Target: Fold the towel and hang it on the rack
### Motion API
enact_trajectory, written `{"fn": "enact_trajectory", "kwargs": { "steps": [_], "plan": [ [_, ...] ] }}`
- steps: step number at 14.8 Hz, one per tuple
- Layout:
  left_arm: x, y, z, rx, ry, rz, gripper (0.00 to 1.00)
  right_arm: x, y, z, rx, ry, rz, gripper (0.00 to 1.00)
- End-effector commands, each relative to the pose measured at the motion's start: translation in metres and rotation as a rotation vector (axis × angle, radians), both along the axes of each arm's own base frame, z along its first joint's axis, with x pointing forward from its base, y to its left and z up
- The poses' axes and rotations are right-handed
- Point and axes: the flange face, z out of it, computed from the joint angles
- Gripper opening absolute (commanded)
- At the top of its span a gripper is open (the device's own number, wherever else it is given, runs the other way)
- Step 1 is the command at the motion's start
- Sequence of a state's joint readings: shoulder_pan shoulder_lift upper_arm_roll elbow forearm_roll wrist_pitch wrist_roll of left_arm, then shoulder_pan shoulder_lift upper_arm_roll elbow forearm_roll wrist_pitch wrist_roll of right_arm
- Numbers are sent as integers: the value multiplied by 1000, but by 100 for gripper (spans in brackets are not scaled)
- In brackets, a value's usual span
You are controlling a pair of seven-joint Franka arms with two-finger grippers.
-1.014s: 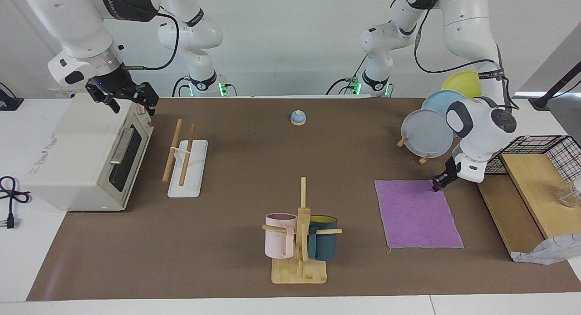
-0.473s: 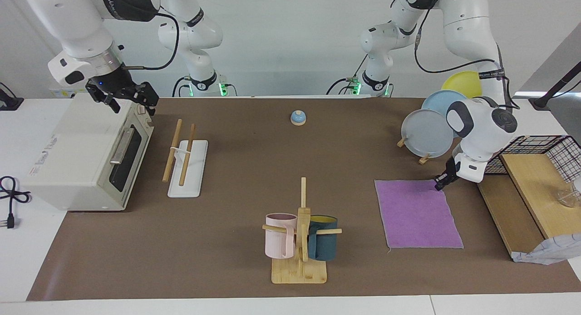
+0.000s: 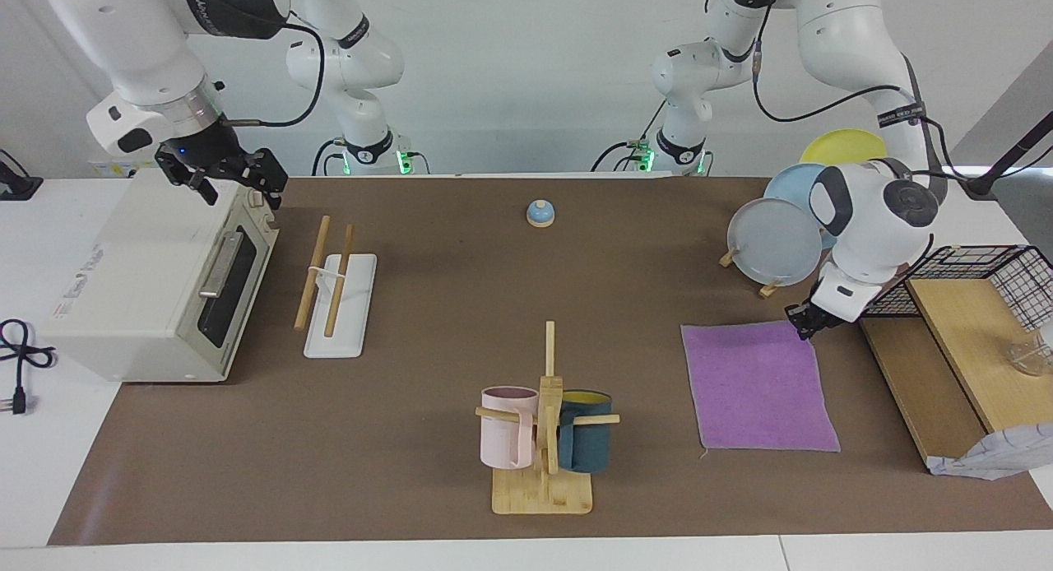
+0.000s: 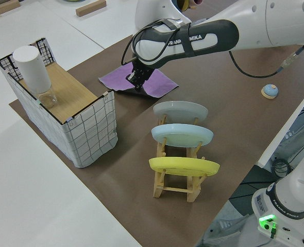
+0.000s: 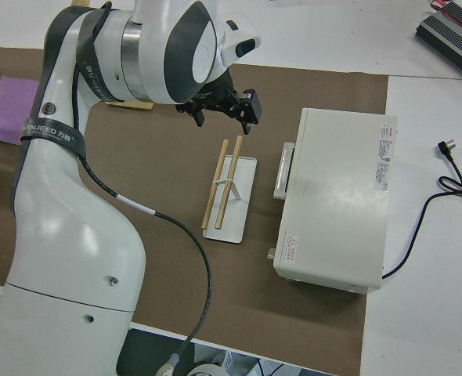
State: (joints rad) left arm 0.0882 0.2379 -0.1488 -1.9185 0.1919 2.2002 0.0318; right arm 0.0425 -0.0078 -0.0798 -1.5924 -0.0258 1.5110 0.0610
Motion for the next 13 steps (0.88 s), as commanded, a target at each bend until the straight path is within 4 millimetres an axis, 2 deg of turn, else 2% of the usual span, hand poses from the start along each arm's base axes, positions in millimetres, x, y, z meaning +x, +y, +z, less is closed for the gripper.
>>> {"fn": "enact_trajectory", "kwargs": {
  "steps": [1,3,4,5,6,13],
  "plan": [
    [-26,-91,3,110,20,-239,0,-2,-3,2,-5,2,15,100],
    [-57,-145,-29,167,61,-379,0,-2,-3,2,-5,2,15,100],
    [-68,-161,-47,201,57,-428,0,-2,-3,2,-5,2,15,100],
    [-70,-165,-59,196,41,-394,0,-2,-3,1,-5,4,15,100],
    [-71,-167,-61,194,40,-380,0,-2,-3,2,-5,2,15,100],
    [-73,-171,-61,181,22,-283,0,-2,-3,2,-5,2,15,100]
  ]
}}
